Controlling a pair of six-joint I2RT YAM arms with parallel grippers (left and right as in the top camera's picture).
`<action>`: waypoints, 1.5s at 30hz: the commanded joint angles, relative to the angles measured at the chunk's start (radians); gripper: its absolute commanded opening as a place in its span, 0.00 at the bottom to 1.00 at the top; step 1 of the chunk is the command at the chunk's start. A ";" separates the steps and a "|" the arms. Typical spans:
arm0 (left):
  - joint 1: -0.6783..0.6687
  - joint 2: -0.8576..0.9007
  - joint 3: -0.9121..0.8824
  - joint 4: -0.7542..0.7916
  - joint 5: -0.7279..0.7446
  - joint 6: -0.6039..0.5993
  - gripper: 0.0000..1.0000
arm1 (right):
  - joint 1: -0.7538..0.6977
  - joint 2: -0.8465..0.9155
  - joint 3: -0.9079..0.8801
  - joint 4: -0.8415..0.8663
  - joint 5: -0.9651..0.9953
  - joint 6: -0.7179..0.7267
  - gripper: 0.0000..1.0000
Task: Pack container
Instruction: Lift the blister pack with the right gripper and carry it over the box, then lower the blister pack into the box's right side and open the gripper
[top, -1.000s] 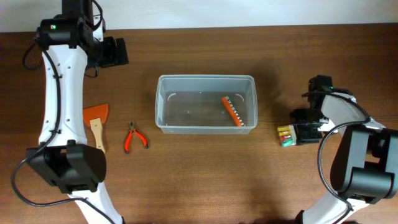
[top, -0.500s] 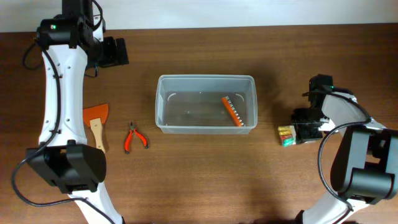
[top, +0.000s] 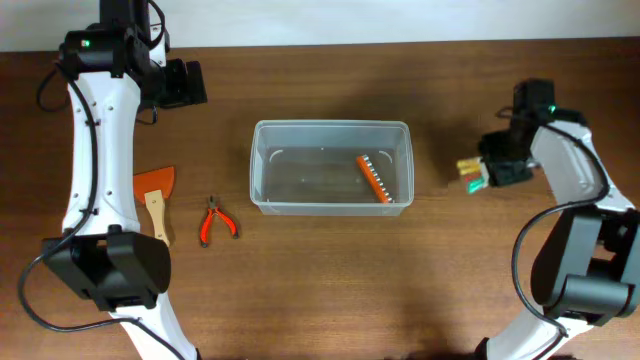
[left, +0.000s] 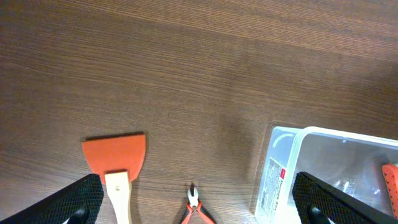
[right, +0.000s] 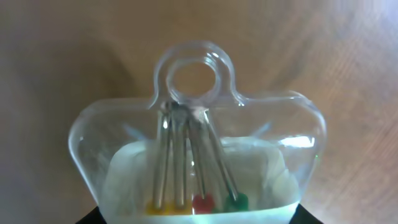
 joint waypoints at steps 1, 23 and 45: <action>0.000 -0.011 0.008 -0.001 -0.010 0.005 0.99 | 0.008 0.003 0.106 -0.026 0.002 -0.074 0.47; -0.001 -0.011 0.008 -0.001 -0.010 0.005 0.99 | 0.371 0.003 0.331 -0.138 -0.005 -0.227 0.47; 0.000 -0.011 0.008 -0.001 -0.010 0.005 0.99 | 0.602 0.014 0.275 -0.252 0.105 -0.536 0.50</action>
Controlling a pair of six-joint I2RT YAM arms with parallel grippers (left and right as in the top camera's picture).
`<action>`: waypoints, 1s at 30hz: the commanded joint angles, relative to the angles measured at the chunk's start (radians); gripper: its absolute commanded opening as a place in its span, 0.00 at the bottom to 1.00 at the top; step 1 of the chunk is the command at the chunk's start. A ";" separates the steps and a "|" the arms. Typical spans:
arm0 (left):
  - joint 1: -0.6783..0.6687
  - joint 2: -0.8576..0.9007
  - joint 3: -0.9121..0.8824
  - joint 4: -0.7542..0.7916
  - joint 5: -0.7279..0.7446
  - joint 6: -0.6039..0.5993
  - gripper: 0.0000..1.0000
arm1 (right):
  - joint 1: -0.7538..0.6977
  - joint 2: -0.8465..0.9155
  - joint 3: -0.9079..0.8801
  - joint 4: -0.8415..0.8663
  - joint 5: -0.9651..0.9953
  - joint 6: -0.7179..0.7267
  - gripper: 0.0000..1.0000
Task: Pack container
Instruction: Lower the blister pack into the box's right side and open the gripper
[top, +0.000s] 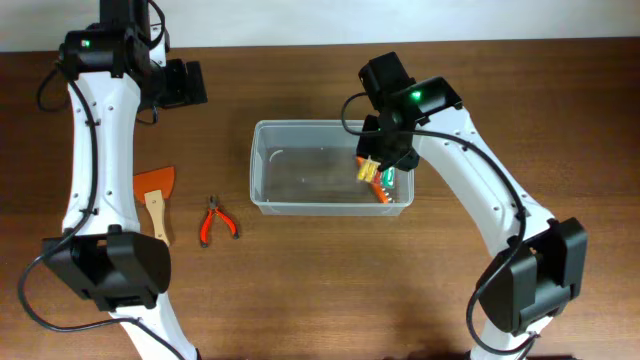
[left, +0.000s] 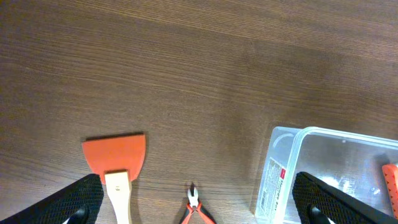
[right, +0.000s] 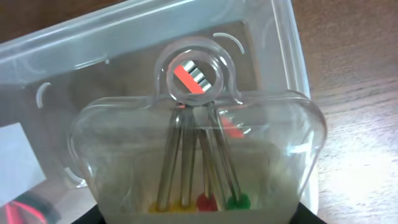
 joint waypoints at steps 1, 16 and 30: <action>0.000 -0.011 0.008 -0.001 -0.010 0.005 0.99 | 0.006 0.009 -0.031 0.011 0.028 -0.108 0.50; 0.000 -0.011 0.008 -0.001 -0.010 0.005 0.99 | 0.006 0.117 -0.146 0.089 0.027 -0.160 0.52; 0.000 -0.011 0.008 -0.001 -0.010 0.005 0.99 | 0.005 0.124 -0.138 0.103 0.028 -0.199 0.77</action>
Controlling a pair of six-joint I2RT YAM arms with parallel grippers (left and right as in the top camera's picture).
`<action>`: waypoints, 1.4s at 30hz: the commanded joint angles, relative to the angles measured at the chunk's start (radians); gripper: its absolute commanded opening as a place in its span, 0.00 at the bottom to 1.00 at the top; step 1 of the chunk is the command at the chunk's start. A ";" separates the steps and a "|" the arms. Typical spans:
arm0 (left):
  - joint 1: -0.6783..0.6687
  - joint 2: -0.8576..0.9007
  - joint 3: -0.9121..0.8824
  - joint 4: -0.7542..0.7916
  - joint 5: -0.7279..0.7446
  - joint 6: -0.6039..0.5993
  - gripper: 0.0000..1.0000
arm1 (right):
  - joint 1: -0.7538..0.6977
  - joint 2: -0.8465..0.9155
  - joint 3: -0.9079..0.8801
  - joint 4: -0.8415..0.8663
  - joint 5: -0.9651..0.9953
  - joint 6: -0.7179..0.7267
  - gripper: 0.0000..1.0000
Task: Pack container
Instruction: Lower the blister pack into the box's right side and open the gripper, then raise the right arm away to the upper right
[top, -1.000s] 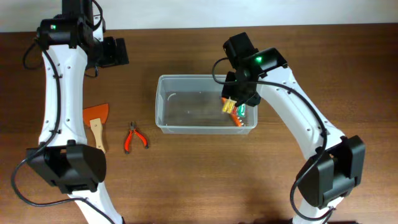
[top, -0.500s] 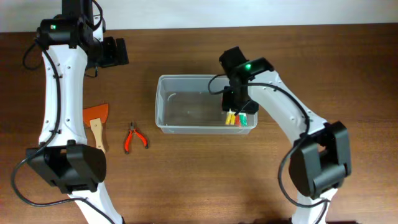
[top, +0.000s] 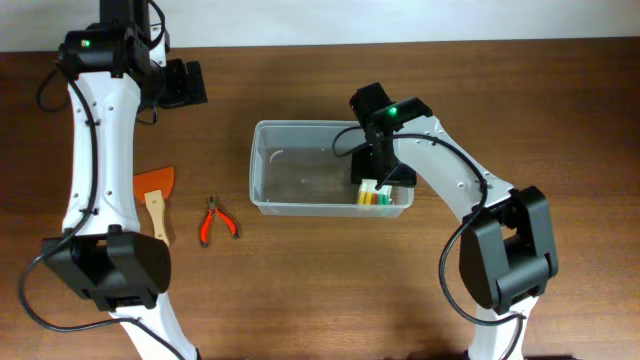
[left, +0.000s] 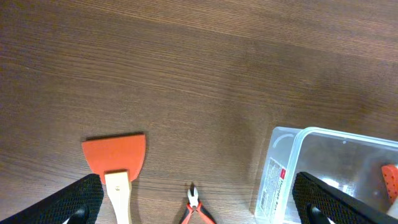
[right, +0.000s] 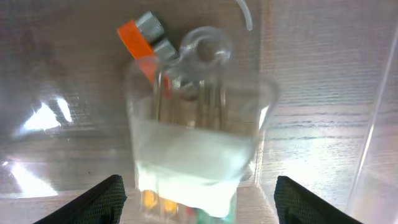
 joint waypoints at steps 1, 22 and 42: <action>0.000 -0.011 0.008 -0.001 -0.010 0.005 0.99 | 0.004 0.000 0.020 -0.001 0.016 -0.026 0.77; 0.000 -0.011 0.008 -0.001 -0.010 0.005 0.99 | -0.491 -0.022 0.828 -0.425 0.132 -0.112 0.99; 0.000 -0.011 0.008 0.000 -0.010 0.005 0.99 | -0.629 -0.021 0.815 -0.442 0.117 -0.346 0.99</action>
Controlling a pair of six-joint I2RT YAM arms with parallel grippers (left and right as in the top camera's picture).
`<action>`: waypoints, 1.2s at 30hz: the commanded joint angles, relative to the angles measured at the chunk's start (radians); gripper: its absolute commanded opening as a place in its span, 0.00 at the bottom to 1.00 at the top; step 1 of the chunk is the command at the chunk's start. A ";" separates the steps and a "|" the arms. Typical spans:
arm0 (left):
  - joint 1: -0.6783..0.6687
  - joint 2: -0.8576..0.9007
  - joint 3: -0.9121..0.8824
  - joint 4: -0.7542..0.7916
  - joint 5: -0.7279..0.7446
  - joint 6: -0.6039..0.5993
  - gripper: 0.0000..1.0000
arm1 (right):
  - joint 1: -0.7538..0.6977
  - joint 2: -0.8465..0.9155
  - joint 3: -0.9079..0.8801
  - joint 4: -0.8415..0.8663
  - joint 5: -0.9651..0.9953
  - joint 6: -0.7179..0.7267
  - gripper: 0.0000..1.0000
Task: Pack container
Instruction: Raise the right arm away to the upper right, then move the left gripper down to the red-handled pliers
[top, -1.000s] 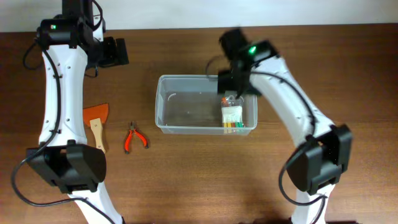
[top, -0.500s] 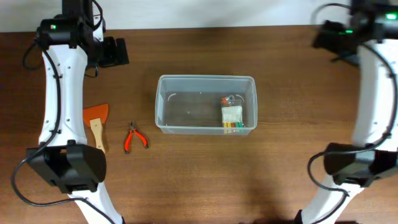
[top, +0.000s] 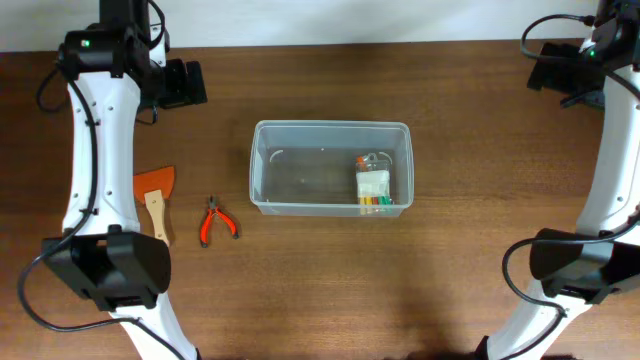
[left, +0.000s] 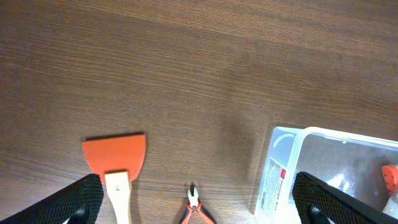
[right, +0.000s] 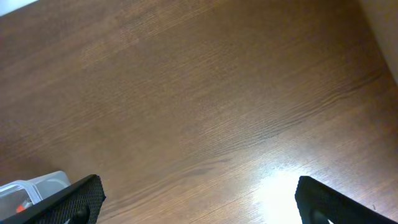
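Observation:
A clear plastic container (top: 268, 165) stands mid-table. At its right end lies a clear packet of small colour-tipped tools (top: 373, 186), over an orange tool whose tip shows (top: 361, 162). Left of the container, on the table, are red-handled pliers (top: 215, 222) and an orange scraper with a wooden handle (top: 154, 197). My left gripper (left: 198, 208) is open, high over the pliers (left: 194, 210) and scraper (left: 115, 158). My right gripper (right: 196, 202) is open and empty over bare wood at the far right, with the container's corner (right: 37, 185) at its lower left.
The brown wooden table (top: 470, 270) runs to a white wall along the back edge. The left arm (top: 95, 150) stretches along the left side, the right arm (top: 610, 140) along the right edge.
My right gripper was open inside the container just above the tool packet. It is now at the table's far right back corner, empty. The packet stays in the container. The left arm is unchanged.
First my right gripper held the clear tool packet at the table's right side. Then it held it over the container's right end. After that it was open with the packet lying in the container. Now that arm is off at the far right, and the left arm has stayed still.

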 joint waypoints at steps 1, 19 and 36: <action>0.000 -0.011 0.008 0.015 -0.011 0.005 0.99 | 0.004 -0.016 0.004 -0.002 0.002 -0.014 0.99; -0.005 -0.011 -0.022 -0.058 -0.007 0.005 0.99 | 0.003 -0.016 0.004 -0.002 0.002 -0.014 0.99; -0.166 -0.243 -0.335 -0.099 -0.104 0.035 0.99 | 0.003 -0.016 0.004 -0.002 0.002 -0.014 0.99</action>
